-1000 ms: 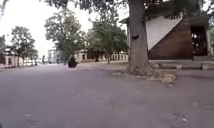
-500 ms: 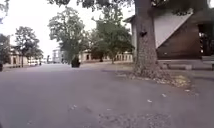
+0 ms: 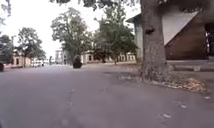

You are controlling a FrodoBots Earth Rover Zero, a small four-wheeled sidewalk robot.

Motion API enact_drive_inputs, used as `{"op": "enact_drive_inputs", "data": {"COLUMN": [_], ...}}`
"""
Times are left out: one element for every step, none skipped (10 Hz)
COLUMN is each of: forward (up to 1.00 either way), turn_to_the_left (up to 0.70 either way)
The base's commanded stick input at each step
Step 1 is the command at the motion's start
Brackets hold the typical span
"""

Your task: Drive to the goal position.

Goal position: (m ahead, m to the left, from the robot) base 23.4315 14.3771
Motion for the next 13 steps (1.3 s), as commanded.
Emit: {"op": "enact_drive_inputs", "data": {"forward": [0.70,0.70,0.70,0.70,0.70,0.70,0.70,0.70,0.70,0.70,0.70,0.70,0.70], "turn_to_the_left": [0.04,0.04,0.04,0.04,0.04,0.04,0.06,0.29,0.39,0.12,0.04,0.04,0.04]}}
